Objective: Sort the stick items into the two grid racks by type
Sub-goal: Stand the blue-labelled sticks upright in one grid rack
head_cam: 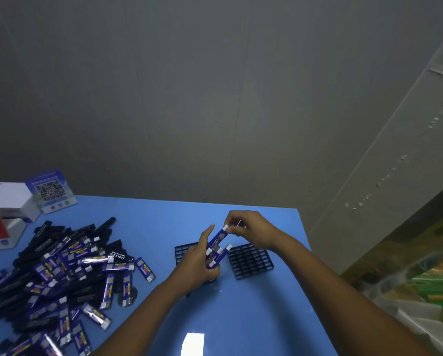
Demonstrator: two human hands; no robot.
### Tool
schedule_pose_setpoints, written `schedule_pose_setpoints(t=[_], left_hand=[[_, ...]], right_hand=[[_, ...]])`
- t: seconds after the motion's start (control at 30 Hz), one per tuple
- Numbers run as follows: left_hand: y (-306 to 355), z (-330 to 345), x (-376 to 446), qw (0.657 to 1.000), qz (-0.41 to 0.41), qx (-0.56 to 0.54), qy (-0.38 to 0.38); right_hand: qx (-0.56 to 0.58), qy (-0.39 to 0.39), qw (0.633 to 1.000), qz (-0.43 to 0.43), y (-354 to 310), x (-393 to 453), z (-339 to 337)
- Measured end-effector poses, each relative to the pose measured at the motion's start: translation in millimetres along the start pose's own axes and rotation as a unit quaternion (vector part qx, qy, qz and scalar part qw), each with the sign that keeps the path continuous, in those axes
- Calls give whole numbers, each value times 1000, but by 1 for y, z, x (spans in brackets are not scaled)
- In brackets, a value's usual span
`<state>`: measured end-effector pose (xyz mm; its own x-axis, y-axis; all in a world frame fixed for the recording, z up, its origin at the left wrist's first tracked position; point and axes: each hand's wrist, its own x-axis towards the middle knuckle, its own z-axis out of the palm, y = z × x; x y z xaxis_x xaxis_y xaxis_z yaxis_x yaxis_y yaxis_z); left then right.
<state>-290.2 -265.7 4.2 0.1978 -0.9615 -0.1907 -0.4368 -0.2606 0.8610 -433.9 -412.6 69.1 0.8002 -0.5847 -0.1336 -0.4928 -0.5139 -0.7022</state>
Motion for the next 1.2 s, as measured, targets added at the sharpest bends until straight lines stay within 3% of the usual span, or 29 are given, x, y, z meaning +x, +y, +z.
schedule_pose_setpoints(t=[0.2,0.43,0.97,1.2], left_hand=[[-16,18,-3,997,-49,-25,53],[-16,34,-6,991,-77,-51,92],[-9,26,-6,985,-75,-47,148],[-7,22,3,986,-72,-38,145]], right_hand=[[-13,56,998,7,40,5,-20],[-108,39,993,15,76,10,8],[-264,-58,962,-44,73,40,24],[-269,-35,962,16,63,43,30]])
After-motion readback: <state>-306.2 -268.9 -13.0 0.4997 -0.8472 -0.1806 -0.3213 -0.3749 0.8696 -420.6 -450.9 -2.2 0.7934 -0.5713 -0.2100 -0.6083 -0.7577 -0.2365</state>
